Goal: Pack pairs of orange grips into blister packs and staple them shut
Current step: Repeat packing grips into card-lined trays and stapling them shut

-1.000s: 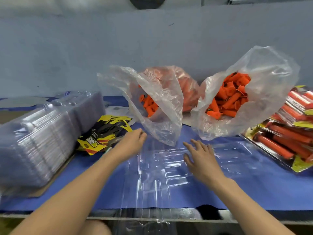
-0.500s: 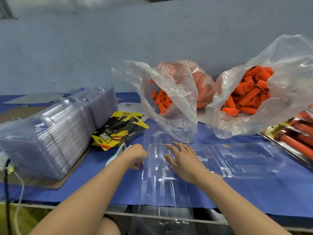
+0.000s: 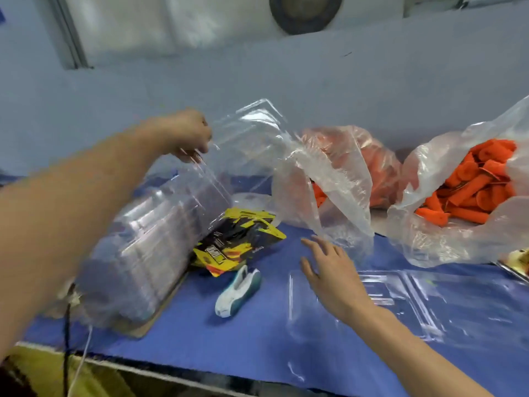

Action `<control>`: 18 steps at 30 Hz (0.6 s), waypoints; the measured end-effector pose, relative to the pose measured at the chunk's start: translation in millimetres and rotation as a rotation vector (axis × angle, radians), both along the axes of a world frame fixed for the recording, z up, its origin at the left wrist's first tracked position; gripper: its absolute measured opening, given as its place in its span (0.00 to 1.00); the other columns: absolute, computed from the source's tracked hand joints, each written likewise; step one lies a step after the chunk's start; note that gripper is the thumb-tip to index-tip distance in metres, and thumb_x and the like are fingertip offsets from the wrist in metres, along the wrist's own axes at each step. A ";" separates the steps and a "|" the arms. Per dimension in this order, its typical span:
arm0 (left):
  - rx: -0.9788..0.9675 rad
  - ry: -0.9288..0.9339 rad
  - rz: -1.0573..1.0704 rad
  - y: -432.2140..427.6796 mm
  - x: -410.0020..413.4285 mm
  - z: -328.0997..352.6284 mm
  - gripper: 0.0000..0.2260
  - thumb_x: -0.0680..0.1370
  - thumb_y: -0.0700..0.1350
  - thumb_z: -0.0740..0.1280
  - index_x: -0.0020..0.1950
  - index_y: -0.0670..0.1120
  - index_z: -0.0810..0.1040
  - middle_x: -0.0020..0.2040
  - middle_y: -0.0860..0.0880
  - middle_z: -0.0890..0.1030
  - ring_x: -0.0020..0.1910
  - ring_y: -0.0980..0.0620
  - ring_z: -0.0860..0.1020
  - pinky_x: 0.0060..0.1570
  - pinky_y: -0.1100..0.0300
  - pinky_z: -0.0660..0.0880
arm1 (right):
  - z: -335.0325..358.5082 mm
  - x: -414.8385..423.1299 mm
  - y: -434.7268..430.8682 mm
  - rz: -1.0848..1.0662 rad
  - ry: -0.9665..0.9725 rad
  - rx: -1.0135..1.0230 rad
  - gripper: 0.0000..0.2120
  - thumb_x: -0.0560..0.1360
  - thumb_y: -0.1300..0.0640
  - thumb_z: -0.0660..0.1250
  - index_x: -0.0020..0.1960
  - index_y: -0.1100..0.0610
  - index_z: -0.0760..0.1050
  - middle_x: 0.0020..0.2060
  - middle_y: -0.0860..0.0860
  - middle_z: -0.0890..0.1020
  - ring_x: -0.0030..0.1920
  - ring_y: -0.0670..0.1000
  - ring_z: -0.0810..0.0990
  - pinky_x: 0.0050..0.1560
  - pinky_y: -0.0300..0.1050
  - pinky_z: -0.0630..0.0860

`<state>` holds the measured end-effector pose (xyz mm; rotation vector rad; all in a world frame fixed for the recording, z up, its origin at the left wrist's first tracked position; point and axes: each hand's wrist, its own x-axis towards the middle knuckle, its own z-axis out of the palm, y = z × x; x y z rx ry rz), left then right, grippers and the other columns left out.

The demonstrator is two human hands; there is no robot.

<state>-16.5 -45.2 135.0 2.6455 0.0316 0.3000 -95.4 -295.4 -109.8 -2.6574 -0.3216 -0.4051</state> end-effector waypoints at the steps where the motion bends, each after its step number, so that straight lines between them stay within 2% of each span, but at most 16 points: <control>1: -0.029 0.011 0.027 21.3 9.0 8.1 0.06 0.82 0.42 0.60 0.48 0.44 0.74 0.38 0.46 0.78 0.24 0.53 0.78 0.21 0.64 0.74 | 13.5 4.6 15.6 0.058 -0.036 0.054 0.23 0.84 0.48 0.54 0.78 0.49 0.60 0.76 0.49 0.63 0.73 0.54 0.63 0.72 0.48 0.59; 4: -0.104 0.020 0.098 73.5 27.6 20.4 0.05 0.83 0.46 0.60 0.54 0.46 0.73 0.39 0.47 0.76 0.28 0.52 0.78 0.24 0.65 0.72 | 59.0 23.8 75.4 0.238 -0.110 0.219 0.24 0.83 0.49 0.56 0.78 0.51 0.60 0.75 0.48 0.65 0.72 0.52 0.64 0.71 0.47 0.62; 7: -0.177 0.027 0.163 118.0 63.9 -6.5 0.07 0.83 0.47 0.61 0.55 0.46 0.75 0.40 0.47 0.76 0.31 0.51 0.77 0.30 0.64 0.69 | 96.4 46.4 140.1 0.407 -0.079 0.327 0.25 0.83 0.49 0.56 0.79 0.53 0.57 0.76 0.51 0.62 0.70 0.56 0.68 0.68 0.47 0.64; 11: -0.171 0.107 0.240 157.6 108.8 -49.0 0.06 0.82 0.43 0.62 0.51 0.42 0.77 0.36 0.44 0.75 0.29 0.49 0.70 0.30 0.64 0.64 | 103.5 75.9 207.2 0.506 -0.034 0.287 0.27 0.83 0.49 0.57 0.79 0.55 0.55 0.76 0.57 0.61 0.72 0.61 0.63 0.70 0.55 0.62; 14: -0.110 0.236 0.246 172.6 132.7 -68.0 0.08 0.81 0.39 0.62 0.44 0.40 0.77 0.34 0.43 0.74 0.27 0.49 0.73 0.25 0.66 0.67 | 85.3 97.2 236.4 0.504 0.023 0.237 0.27 0.83 0.47 0.56 0.79 0.53 0.55 0.78 0.59 0.56 0.74 0.63 0.60 0.72 0.56 0.61; 15: -0.077 0.248 0.252 174.7 139.9 -72.2 0.08 0.81 0.40 0.62 0.45 0.38 0.78 0.38 0.40 0.76 0.32 0.47 0.77 0.28 0.64 0.72 | 78.4 103.1 242.2 0.508 0.037 0.242 0.27 0.83 0.46 0.56 0.79 0.52 0.55 0.78 0.59 0.55 0.74 0.63 0.59 0.72 0.56 0.60; 16: -0.018 0.248 0.264 177.1 148.5 -76.3 0.10 0.81 0.41 0.62 0.50 0.36 0.79 0.44 0.37 0.78 0.40 0.43 0.80 0.37 0.59 0.76 | 71.9 108.2 246.7 0.517 0.045 0.257 0.26 0.83 0.46 0.55 0.79 0.52 0.55 0.78 0.59 0.54 0.75 0.62 0.59 0.72 0.56 0.59; 17: 0.049 0.237 0.290 178.5 154.9 -80.3 0.12 0.81 0.43 0.62 0.55 0.35 0.79 0.51 0.35 0.79 0.50 0.40 0.80 0.48 0.53 0.77 | 66.2 111.9 249.6 0.529 0.048 0.272 0.26 0.83 0.45 0.55 0.78 0.52 0.56 0.78 0.59 0.55 0.75 0.62 0.58 0.73 0.56 0.58; 18: 0.113 0.211 0.322 176.7 157.6 -83.1 0.14 0.81 0.43 0.62 0.58 0.34 0.78 0.57 0.34 0.79 0.56 0.39 0.79 0.55 0.51 0.76 | 61.3 115.1 252.1 0.538 0.043 0.282 0.26 0.83 0.46 0.55 0.78 0.52 0.56 0.78 0.59 0.56 0.75 0.62 0.58 0.74 0.56 0.58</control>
